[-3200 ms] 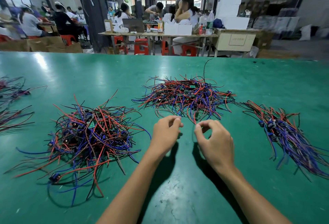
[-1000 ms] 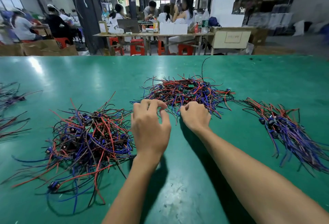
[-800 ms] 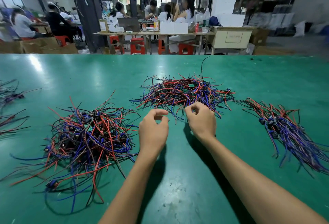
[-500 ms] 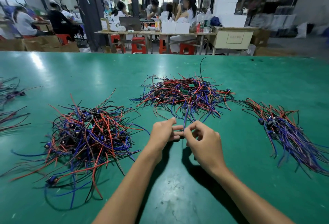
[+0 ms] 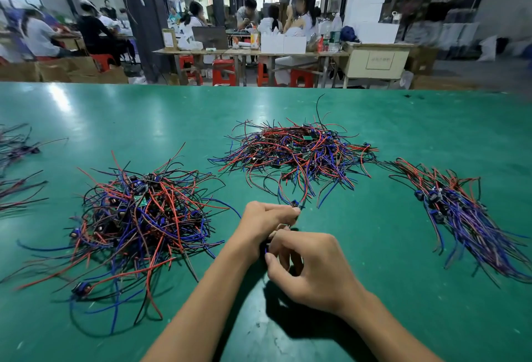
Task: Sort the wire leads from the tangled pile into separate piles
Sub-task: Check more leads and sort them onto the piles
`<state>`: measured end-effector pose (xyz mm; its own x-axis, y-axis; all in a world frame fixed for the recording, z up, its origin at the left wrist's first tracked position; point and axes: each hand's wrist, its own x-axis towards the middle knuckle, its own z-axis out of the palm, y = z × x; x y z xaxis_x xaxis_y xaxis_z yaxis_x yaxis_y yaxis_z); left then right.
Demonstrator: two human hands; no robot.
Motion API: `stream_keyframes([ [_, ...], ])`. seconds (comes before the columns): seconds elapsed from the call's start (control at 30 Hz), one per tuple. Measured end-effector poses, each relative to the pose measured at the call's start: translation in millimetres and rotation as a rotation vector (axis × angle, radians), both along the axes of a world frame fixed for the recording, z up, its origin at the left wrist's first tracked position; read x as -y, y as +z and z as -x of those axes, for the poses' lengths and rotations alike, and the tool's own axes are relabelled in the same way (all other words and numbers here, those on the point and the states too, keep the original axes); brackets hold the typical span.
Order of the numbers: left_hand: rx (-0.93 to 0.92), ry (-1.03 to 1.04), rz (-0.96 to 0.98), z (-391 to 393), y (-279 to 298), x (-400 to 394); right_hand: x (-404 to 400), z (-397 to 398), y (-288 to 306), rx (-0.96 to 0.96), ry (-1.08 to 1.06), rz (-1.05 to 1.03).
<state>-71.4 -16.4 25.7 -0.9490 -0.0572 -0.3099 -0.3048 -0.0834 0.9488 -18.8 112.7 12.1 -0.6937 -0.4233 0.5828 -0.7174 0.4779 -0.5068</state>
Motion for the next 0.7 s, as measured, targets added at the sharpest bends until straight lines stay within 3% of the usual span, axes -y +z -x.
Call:
stream_keyframes([
  [0.17,-0.026,0.036,0.202,2.4,1.6,3.9,-11.2,4.7,-0.4,-0.021,-0.008,0.035],
  [0.27,-0.060,-0.019,0.361,2.0,4.7,4.7,-17.4,21.2,-0.6,0.077,-0.343,0.112],
  [0.37,-0.067,-0.097,0.298,-0.3,8.8,5.5,-30.8,42.1,-7.4,0.309,-0.584,-0.039],
  [0.43,-0.077,-0.163,0.179,-1.8,12.3,5.8,-37.4,54.5,-11.9,0.489,-0.529,0.046],
  [0.53,-0.084,-0.274,0.086,-5.2,15.7,5.0,-42.0,63.4,-7.7,0.688,-0.353,0.408],
  [0.7,-0.092,-0.344,0.137,-8.0,13.0,2.1,-48.7,60.8,2.4,0.739,-0.223,0.653],
])
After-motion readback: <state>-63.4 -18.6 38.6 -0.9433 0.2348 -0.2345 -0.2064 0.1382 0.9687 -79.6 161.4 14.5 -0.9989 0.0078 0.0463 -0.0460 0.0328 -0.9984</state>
